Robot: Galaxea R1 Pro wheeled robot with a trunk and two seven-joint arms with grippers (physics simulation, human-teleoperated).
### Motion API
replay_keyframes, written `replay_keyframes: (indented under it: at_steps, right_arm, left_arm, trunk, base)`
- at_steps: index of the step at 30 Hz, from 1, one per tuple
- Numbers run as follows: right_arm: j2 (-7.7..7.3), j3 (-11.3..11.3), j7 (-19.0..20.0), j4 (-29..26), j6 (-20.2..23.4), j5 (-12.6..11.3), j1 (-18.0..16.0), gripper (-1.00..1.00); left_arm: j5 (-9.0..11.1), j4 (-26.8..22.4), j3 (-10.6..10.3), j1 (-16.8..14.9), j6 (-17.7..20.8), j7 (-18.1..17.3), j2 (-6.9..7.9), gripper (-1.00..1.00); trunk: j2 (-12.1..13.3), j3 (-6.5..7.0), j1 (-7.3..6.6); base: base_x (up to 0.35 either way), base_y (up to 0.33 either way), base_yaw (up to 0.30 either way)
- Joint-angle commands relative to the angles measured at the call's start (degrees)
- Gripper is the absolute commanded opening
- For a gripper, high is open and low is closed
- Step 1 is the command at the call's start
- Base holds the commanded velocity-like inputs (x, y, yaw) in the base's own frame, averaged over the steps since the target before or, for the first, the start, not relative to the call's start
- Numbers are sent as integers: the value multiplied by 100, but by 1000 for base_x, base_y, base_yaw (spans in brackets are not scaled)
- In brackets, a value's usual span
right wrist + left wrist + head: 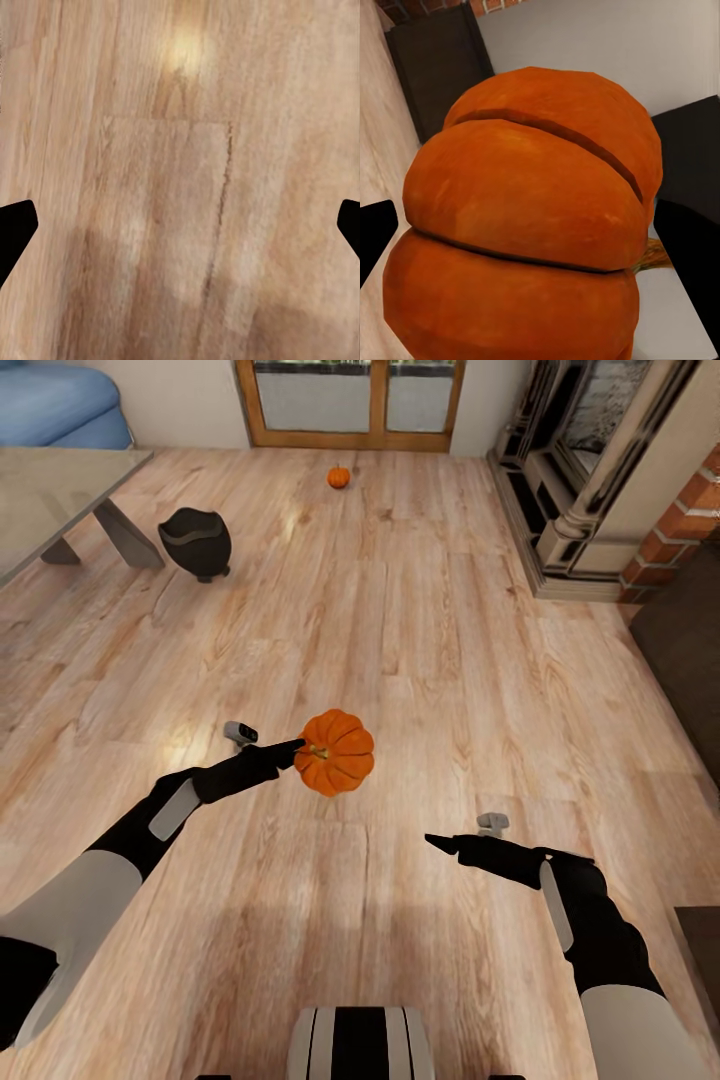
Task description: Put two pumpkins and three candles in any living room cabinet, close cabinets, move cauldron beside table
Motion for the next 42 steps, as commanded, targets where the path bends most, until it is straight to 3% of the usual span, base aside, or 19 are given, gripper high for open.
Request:
replay_keyframes:
  at_steps: [1,42]
  right_arm:
    - [0,0,-2,0,-1,1,0,100]
    - [18,105,-16,25,-1,18,0,100]
  left_arm:
    - [-6,0,0,0,-8,8,-5,-100]
    - [-6,8,0,0,-8,52,-15,-100]
  trunk:
    - [2,23,-2]
    - [56,931,-108]
  base:
    - [0,0,0]
    - [0,0,0]
